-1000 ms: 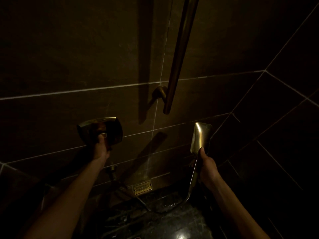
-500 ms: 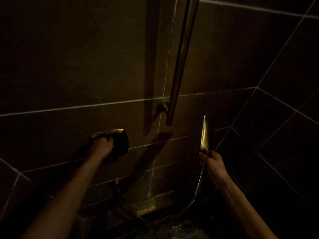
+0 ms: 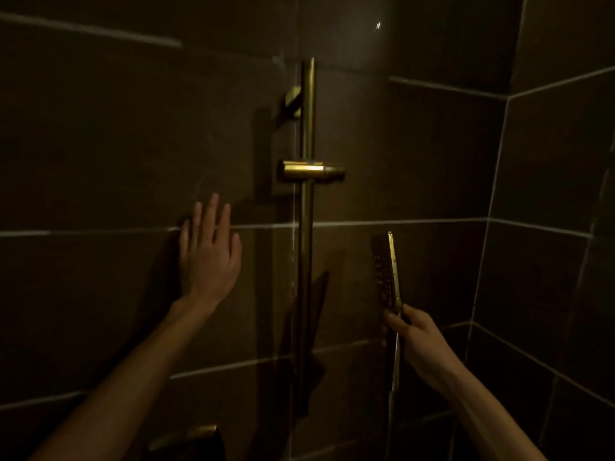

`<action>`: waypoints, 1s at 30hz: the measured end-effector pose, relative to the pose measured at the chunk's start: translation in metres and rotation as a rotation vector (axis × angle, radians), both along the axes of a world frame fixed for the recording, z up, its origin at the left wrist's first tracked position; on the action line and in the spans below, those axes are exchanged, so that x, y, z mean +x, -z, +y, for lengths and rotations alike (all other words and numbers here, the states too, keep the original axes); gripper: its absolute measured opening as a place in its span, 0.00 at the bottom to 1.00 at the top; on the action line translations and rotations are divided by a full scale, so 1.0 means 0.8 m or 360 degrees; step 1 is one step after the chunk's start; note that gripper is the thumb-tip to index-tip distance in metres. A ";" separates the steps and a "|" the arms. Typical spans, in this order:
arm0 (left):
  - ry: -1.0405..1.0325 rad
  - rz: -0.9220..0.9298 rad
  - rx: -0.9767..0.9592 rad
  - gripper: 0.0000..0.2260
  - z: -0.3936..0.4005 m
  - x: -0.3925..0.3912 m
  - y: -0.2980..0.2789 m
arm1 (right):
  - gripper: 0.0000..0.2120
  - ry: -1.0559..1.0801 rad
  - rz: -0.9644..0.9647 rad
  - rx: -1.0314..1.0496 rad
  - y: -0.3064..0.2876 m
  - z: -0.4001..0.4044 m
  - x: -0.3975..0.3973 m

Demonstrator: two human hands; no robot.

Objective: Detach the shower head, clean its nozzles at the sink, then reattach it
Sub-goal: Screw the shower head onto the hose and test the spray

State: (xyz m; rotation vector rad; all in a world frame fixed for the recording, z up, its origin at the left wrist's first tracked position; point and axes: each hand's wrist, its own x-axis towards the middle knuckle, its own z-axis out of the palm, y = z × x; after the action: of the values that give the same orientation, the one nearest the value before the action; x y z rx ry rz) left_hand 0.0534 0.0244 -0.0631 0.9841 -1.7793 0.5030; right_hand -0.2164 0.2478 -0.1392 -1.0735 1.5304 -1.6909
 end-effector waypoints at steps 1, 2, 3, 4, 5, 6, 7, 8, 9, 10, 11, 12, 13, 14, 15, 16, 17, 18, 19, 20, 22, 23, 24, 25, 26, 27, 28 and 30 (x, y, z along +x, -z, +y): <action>-0.0040 -0.0050 0.0000 0.26 -0.007 -0.007 -0.024 | 0.11 -0.0026 0.0004 -0.0066 -0.025 -0.006 -0.004; -0.0085 -0.0103 0.0011 0.27 -0.015 -0.012 -0.045 | 0.11 -0.0060 0.0009 -0.0134 -0.051 -0.012 -0.007; -0.0138 -0.0162 0.0012 0.28 -0.024 -0.018 -0.062 | 0.11 -0.0099 0.0012 -0.0200 -0.076 -0.018 -0.009; -0.0193 -0.0224 0.0009 0.28 -0.032 -0.022 -0.072 | 0.11 -0.0133 0.0023 -0.0265 -0.101 -0.024 -0.010; -0.0241 -0.0274 0.0007 0.29 -0.039 -0.025 -0.078 | 0.11 -0.0157 0.0040 -0.0330 -0.126 -0.030 -0.010; -0.0280 -0.0305 -0.0008 0.29 -0.046 -0.028 -0.079 | 0.11 -0.0158 0.0062 -0.0390 -0.148 -0.037 -0.011; -0.0311 -0.0321 -0.0038 0.29 -0.051 -0.029 -0.077 | 0.11 -0.0150 0.0081 -0.0443 -0.168 -0.044 -0.013; -0.0336 -0.0331 -0.0065 0.30 -0.055 -0.029 -0.074 | 0.10 -0.0132 0.0100 -0.0484 -0.187 -0.053 -0.015; -0.0351 -0.0336 -0.0089 0.30 -0.057 -0.029 -0.071 | 0.10 -0.0109 0.0114 -0.0526 -0.206 -0.061 -0.017; -0.0356 -0.0339 -0.0109 0.30 -0.059 -0.028 -0.070 | 0.10 -0.0076 0.0144 -0.0573 -0.225 -0.069 -0.020; -0.0352 -0.0338 -0.0126 0.30 -0.061 -0.028 -0.070 | 0.10 -0.0049 0.0175 -0.0618 -0.244 -0.077 -0.022; -0.0350 -0.0342 -0.0142 0.30 -0.061 -0.029 -0.071 | 0.09 -0.0035 0.0200 -0.0660 -0.263 -0.083 -0.025; -0.0351 -0.0349 -0.0147 0.30 -0.061 -0.029 -0.072 | 0.08 -0.0039 0.0198 -0.0703 -0.282 -0.089 -0.027; -0.0348 -0.0337 -0.0158 0.30 -0.062 -0.029 -0.070 | 0.08 -0.0042 0.0182 -0.0738 -0.299 -0.096 -0.029; -0.0345 -0.0307 -0.0193 0.29 -0.064 -0.031 -0.069 | 0.08 -0.0055 0.0174 -0.0765 -0.320 -0.103 -0.033; -0.0349 -0.0284 -0.0226 0.29 -0.066 -0.032 -0.067 | 0.07 -0.0071 0.0164 -0.0781 -0.337 -0.111 -0.036; -0.0354 -0.0281 -0.0246 0.29 -0.067 -0.032 -0.065 | 0.07 -0.0084 0.0142 -0.0794 -0.354 -0.118 -0.038; -0.0348 -0.0281 -0.0254 0.29 -0.068 -0.034 -0.065 | 0.07 -0.0096 0.0129 -0.0809 -0.371 -0.125 -0.038; -0.0341 -0.0277 -0.0260 0.29 -0.068 -0.034 -0.064 | 0.07 -0.0117 0.0115 -0.0822 -0.386 -0.133 -0.036; -0.0343 -0.0278 -0.0262 0.29 -0.069 -0.035 -0.065 | 0.07 -0.0158 0.0100 -0.0829 -0.399 -0.138 -0.030; -0.0357 -0.0291 -0.0237 0.29 -0.070 -0.034 -0.066 | 0.08 -0.0262 0.0071 -0.0835 -0.419 -0.146 -0.016; -0.0361 -0.0299 -0.0227 0.29 -0.068 -0.033 -0.067 | 0.08 -0.0310 0.0069 -0.0837 -0.426 -0.149 -0.008; -0.0365 -0.0304 -0.0227 0.29 -0.067 -0.033 -0.068 | 0.08 -0.0355 0.0082 -0.0828 -0.433 -0.150 -0.001; -0.0370 -0.0312 -0.0228 0.29 -0.067 -0.033 -0.069 | 0.08 -0.0393 0.0110 -0.0810 -0.438 -0.152 0.005; -0.0378 -0.0314 -0.0232 0.29 -0.066 -0.033 -0.069 | 0.08 -0.0419 0.0147 -0.0788 -0.442 -0.152 0.009; -0.0382 -0.0312 -0.0236 0.29 -0.066 -0.033 -0.069 | 0.08 -0.0433 0.0187 -0.0766 -0.445 -0.152 0.013; -0.0385 -0.0308 -0.0239 0.29 -0.065 -0.034 -0.069 | 0.08 -0.0445 0.0218 -0.0749 -0.447 -0.152 0.015; -0.0397 -0.0308 -0.0243 0.29 -0.066 -0.034 -0.069 | 0.08 -0.0452 0.0252 -0.0740 -0.448 -0.152 0.020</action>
State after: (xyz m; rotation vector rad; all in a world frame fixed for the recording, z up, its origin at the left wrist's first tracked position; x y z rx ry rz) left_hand 0.0263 -0.0281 -0.0077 1.0842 -1.7652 0.9045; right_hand -0.2008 0.1265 0.2189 -1.6118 1.0255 -1.8327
